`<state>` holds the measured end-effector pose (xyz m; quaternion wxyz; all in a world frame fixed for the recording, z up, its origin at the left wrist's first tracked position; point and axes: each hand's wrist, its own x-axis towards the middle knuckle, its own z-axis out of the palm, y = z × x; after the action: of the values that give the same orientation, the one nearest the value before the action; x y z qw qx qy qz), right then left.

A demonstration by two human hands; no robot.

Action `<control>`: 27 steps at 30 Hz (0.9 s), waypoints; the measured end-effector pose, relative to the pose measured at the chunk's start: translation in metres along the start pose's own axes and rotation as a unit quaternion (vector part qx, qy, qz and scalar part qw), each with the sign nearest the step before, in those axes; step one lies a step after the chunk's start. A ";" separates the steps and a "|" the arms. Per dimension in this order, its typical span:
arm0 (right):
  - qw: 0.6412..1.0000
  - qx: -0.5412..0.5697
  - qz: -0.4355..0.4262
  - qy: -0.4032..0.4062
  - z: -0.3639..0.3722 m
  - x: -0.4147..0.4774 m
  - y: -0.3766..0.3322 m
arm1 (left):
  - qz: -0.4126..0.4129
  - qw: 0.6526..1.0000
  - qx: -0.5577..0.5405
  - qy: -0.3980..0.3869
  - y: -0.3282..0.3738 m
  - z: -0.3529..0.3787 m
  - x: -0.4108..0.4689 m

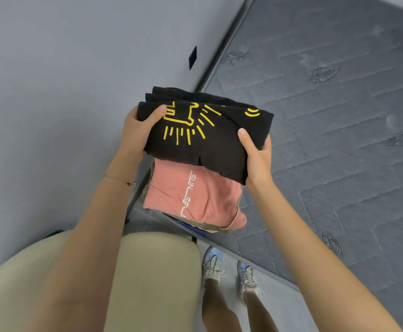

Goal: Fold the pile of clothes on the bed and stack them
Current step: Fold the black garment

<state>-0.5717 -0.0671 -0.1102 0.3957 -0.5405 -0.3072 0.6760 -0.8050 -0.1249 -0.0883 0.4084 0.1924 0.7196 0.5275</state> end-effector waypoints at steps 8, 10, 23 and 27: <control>0.995 -0.077 0.060 0.038 -0.024 -0.013 0.050 | -0.096 0.995 0.021 -0.033 -0.063 -0.016 -0.013; 0.990 -0.114 0.073 0.047 -0.031 -0.017 0.067 | -0.106 0.992 0.057 -0.030 -0.086 -0.020 -0.016; 0.925 -0.359 0.126 0.025 -0.056 -0.015 0.117 | -0.077 0.967 0.241 0.036 -0.162 -0.018 -0.019; 0.883 -0.436 0.173 0.016 -0.063 -0.010 0.129 | -0.062 0.953 0.291 0.059 -0.173 -0.013 -0.021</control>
<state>-0.5358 -0.1407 -0.2290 0.0022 -0.7136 -0.4660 0.5230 -0.7763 -0.2117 -0.2374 0.3237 0.2263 0.8754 0.2787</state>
